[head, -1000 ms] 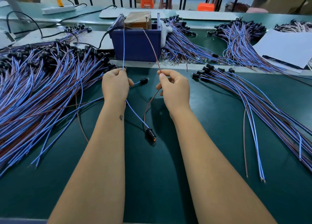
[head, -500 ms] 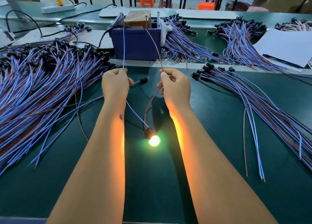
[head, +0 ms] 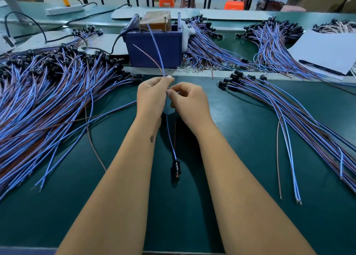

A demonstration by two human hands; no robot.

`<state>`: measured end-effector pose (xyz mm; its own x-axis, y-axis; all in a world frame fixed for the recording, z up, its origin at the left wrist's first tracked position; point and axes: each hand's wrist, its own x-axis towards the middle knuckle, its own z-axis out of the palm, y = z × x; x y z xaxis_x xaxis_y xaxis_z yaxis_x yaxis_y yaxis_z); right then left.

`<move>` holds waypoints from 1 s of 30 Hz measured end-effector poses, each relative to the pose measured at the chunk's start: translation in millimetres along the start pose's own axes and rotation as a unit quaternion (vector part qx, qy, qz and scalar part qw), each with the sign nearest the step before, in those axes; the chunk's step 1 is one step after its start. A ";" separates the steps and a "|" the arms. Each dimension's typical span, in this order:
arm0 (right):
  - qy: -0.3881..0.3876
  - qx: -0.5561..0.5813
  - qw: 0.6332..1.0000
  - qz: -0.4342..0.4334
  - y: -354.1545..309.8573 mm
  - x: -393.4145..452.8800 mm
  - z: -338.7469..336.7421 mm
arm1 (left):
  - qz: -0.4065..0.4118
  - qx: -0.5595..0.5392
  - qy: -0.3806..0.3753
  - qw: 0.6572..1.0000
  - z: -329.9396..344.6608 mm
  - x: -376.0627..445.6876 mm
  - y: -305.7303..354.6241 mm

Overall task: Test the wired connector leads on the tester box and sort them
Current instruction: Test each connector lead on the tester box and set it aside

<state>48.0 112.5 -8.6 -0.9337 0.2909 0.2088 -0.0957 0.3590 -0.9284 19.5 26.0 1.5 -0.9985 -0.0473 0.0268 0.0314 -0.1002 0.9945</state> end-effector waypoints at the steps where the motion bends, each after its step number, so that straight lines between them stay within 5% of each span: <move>1: -0.018 -0.005 1.000 0.000 0.0 -0.1 0.2 | 0.004 0.005 0.003 1.000 -1.4 0.3 -1.1; 8: -0.086 -0.068 0.994 0.014 -4.0 -0.9 -14.5 | -0.028 -0.205 0.046 0.977 -16.7 9.1 5.5; 11: 0.029 -0.102 0.994 -0.018 -6.0 -0.1 -19.8 | -0.029 -0.219 0.022 0.975 -16.8 5.1 6.9; 13: 0.173 -0.111 0.977 -0.051 -11.2 -2.4 -22.6 | -0.008 -0.172 -0.043 0.984 -12.6 0.3 6.8; 15: 0.264 0.019 0.962 -0.064 -17.1 -4.3 -27.7 | 0.020 -0.107 -0.110 0.988 -5.9 -6.1 5.9; 19: 0.282 0.273 0.918 -0.047 -19.0 -2.9 -44.0 | 0.117 0.042 -0.197 0.972 7.0 -16.8 -6.0; 23: 0.323 0.191 0.927 0.018 -5.5 6.6 -59.1 | 0.165 0.327 -0.300 0.881 12.8 -19.1 -17.9; 30: 0.136 -0.059 0.984 0.099 20.7 12.2 -95.0 | 0.137 0.324 -0.201 0.914 12.1 -17.2 -18.3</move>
<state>67.4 207.8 3.9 -0.8013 0.5868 0.1165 0.1354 0.3676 -0.9201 35.6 40.7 -16.0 -0.8969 0.4001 0.1884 0.3793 0.4768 0.7929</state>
